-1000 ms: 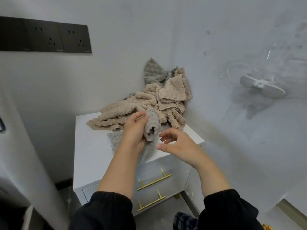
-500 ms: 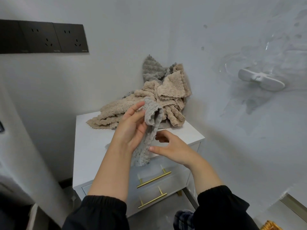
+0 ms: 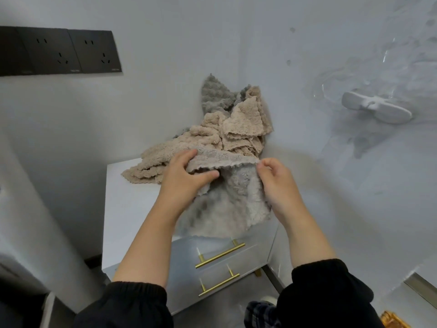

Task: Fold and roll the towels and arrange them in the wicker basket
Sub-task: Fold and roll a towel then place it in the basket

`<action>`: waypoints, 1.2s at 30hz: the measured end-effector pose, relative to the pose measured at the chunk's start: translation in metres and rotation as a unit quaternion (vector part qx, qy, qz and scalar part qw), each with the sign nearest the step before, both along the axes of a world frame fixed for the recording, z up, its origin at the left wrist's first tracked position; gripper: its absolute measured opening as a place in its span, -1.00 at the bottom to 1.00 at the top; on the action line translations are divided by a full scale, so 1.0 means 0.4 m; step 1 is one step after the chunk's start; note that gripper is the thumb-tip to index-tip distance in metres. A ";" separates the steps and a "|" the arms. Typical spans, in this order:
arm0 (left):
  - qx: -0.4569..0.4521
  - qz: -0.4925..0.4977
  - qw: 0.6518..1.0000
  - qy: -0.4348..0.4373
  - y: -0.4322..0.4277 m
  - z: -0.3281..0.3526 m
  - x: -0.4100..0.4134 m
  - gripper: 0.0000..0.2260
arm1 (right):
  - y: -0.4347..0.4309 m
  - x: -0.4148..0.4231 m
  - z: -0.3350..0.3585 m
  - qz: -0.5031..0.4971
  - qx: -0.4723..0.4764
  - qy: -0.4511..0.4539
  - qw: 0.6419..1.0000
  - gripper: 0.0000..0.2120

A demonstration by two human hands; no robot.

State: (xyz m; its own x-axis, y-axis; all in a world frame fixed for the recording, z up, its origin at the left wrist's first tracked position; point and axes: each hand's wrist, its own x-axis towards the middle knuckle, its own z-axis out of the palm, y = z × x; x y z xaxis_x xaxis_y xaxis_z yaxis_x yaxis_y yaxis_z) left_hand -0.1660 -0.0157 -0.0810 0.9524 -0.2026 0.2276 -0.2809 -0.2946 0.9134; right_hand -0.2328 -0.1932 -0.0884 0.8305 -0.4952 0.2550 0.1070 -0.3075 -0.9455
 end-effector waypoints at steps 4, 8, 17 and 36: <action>0.112 0.062 0.982 -0.137 -0.006 -0.024 0.008 -0.81 | -0.008 -0.005 0.012 0.010 -0.056 -0.005 0.998 -0.85; -0.107 -0.065 0.987 0.102 0.027 0.009 0.001 -0.72 | -0.026 -0.027 0.041 0.094 0.000 -0.006 0.996 -0.88; -0.145 -0.213 0.926 0.276 0.099 -0.001 0.021 -0.92 | -0.064 -0.045 0.048 0.226 0.040 0.128 0.965 -0.62; 0.113 0.091 0.985 0.098 0.111 -0.076 0.066 -0.84 | -0.142 0.013 -0.092 -0.165 -0.165 0.205 0.950 -0.76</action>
State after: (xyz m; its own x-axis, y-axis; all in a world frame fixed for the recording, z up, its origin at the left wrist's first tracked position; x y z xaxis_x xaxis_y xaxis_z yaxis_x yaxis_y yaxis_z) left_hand -0.1397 0.0288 -0.1113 0.9988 -0.0485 0.0041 -0.0290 -0.5253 0.8504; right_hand -0.2275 -0.2500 -0.1250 0.7064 -0.6958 0.1302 -0.4043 -0.5475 -0.7327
